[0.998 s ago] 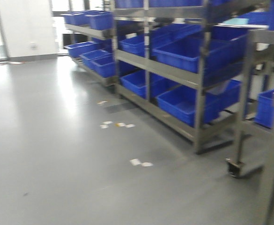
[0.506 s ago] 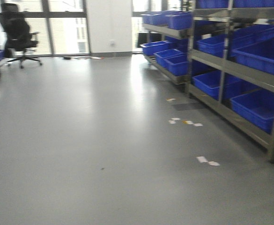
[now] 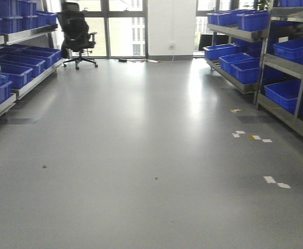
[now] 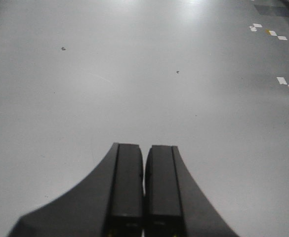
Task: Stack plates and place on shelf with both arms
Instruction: 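Drive the base across the room toward the bin shelf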
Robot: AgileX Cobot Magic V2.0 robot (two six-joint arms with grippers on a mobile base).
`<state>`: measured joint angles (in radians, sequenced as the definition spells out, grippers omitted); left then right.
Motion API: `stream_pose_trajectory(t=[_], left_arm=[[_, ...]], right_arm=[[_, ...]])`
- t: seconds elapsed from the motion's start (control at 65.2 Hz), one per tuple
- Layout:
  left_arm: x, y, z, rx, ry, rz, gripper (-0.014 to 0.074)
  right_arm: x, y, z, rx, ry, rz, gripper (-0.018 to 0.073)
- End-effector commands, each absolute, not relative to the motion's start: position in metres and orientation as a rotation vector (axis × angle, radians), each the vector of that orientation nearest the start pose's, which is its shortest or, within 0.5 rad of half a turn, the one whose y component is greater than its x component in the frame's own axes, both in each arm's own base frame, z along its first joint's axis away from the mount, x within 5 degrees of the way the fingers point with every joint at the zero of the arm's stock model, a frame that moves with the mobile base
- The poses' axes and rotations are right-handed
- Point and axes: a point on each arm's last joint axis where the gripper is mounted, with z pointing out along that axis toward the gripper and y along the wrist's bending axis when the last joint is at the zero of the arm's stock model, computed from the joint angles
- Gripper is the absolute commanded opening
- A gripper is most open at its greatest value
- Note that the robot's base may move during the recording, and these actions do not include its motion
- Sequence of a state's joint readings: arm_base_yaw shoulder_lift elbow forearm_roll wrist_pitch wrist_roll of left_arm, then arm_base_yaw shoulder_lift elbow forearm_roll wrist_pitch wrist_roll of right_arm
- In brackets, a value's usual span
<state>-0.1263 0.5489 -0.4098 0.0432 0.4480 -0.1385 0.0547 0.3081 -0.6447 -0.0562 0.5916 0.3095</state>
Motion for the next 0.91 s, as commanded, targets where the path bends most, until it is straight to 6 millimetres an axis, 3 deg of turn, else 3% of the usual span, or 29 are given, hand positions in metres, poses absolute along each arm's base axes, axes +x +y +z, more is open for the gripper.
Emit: stream_pose_trajectory(t=[0.0, 0.89], left_arm=[[0.1133, -0.0137, 0.2845, 0.020, 1.969, -0.138, 0.0097], [0.1149, -0.0139, 0.2829, 0.020, 1.980, -0.137, 0.0097]], right_arm=[[0.0521, -0.0002, 0.3704, 0.188, 1.612, 0.208, 0.0057], [0.0513, -0.0002, 0.3706, 0.188, 1.609, 0.208, 0.0057]])
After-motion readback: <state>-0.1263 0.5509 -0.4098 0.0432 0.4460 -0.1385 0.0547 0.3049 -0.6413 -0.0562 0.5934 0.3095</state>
